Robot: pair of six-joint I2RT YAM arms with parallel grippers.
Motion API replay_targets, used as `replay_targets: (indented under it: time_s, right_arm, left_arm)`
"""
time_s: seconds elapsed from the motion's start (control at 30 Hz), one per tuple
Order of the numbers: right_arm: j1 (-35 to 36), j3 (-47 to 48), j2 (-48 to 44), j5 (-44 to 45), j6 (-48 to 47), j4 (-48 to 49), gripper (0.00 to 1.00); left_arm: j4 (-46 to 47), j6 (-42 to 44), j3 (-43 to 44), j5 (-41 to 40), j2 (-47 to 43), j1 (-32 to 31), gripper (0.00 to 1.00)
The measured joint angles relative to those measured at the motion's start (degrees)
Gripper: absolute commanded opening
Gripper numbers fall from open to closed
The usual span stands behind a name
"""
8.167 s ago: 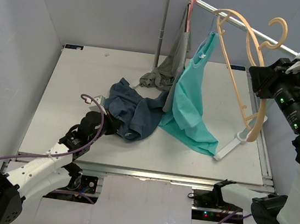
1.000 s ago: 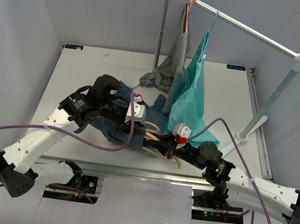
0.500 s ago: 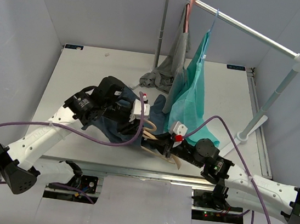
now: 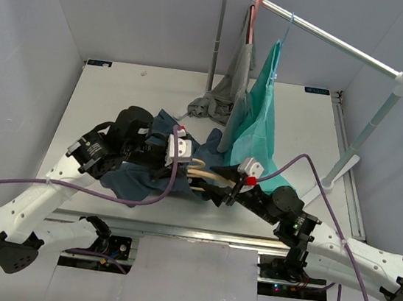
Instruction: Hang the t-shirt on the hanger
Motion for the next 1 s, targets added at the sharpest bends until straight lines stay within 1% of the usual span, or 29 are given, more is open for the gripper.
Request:
replay_targets:
  time_s: [0.07, 0.1, 0.2, 0.3, 0.5, 0.63, 0.77, 0.87, 1.0]
  right_arm:
    - [-0.29, 0.97, -1.70, 3.60, 1.29, 0.14, 0.76]
    - [-0.30, 1.54, -2.62, 5.20, 1.95, 0.17, 0.78]
    - [-0.26, 2.97, -4.68, 9.62, 3.64, 0.12, 0.78]
    - [-0.28, 3.57, -5.98, 13.23, 5.10, -0.01, 0.77]
    - [-0.28, 4.23, -4.75, 18.46, 7.21, -0.42, 0.70]
    - [-0.28, 5.10, -0.14, 19.59, 8.02, 0.26, 0.63]
    - [-0.26, 5.56, 6.31, 20.32, 8.71, 1.03, 0.58]
    - [-0.22, 5.56, 8.93, 20.26, 9.43, 1.76, 0.57]
    - [1.29, 6.57, 13.58, 20.81, 10.25, 4.29, 0.56]
  left_arm:
    - [1.65, -2.51, -0.19, -4.76, -2.47, 0.59, 0.00]
    - [2.51, -3.63, -0.37, -7.01, -3.83, 0.86, 0.00]
    - [4.65, -6.42, -2.20, -12.47, -8.49, 0.98, 0.00]
    - [4.14, -9.04, -4.74, -17.89, -14.13, 1.00, 0.00]
    - [2.10, -11.59, -6.42, -28.47, -20.40, 0.98, 0.00]
    - [2.52, -14.58, -8.37, -33.76, -23.11, 0.98, 0.00]
    - [5.23, -19.72, -9.62, -37.04, -25.69, 0.98, 0.00]
    - [7.62, -24.17, -9.63, -39.02, -26.41, 0.98, 0.00]
    - [8.51, -28.73, -9.81, -40.63, -25.95, 0.98, 0.00]
